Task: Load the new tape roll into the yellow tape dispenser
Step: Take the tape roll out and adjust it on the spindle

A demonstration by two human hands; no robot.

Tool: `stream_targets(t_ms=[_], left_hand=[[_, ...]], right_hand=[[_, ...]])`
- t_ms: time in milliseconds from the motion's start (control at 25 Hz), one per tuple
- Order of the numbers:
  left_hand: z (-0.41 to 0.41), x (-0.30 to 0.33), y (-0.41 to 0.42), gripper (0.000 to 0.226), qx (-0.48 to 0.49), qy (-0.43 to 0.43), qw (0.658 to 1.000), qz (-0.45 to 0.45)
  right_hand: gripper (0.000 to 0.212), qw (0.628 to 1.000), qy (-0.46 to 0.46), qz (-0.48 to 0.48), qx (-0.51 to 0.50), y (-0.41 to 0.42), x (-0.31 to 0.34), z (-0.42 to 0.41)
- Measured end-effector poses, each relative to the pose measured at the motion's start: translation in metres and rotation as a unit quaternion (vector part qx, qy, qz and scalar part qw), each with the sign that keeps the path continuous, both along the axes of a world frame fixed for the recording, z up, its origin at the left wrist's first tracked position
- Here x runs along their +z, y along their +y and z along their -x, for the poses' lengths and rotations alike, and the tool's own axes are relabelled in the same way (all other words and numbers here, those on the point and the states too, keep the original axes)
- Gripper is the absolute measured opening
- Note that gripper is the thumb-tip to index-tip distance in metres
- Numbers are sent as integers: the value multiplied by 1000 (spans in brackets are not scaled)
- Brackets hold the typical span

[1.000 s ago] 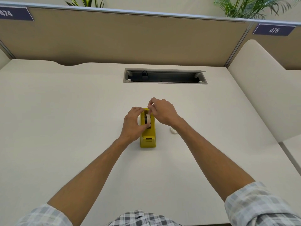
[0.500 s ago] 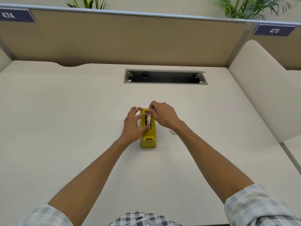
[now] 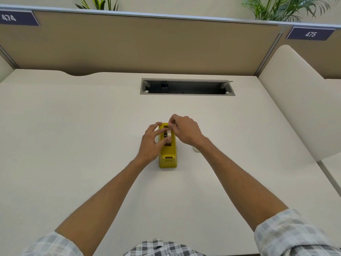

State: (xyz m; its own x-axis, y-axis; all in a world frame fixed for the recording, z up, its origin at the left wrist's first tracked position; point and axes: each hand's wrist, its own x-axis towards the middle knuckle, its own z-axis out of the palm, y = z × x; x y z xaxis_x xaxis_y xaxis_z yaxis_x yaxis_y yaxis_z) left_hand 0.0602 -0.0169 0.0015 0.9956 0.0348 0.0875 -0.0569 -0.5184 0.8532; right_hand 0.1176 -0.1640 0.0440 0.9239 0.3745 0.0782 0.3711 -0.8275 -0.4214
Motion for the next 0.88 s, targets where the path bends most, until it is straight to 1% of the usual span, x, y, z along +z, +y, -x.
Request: stream_targets(t_ms=[240, 480, 600, 880], left_hand=[[-5, 1, 0, 32, -2, 8, 1000, 16], [-9, 3, 2, 43, 0, 26, 1000, -11], [-9, 4, 1, 41, -2, 43, 999, -30], [-6, 6, 2, 42, 6, 40, 999, -24]], right_hand=[[19, 1000, 4, 4, -1, 0, 1, 0], [20, 1000, 8, 11, -3, 1, 1, -2], [20, 1000, 5, 15, -1, 0, 0, -2], [19, 1000, 7, 22, -1, 0, -3, 0]])
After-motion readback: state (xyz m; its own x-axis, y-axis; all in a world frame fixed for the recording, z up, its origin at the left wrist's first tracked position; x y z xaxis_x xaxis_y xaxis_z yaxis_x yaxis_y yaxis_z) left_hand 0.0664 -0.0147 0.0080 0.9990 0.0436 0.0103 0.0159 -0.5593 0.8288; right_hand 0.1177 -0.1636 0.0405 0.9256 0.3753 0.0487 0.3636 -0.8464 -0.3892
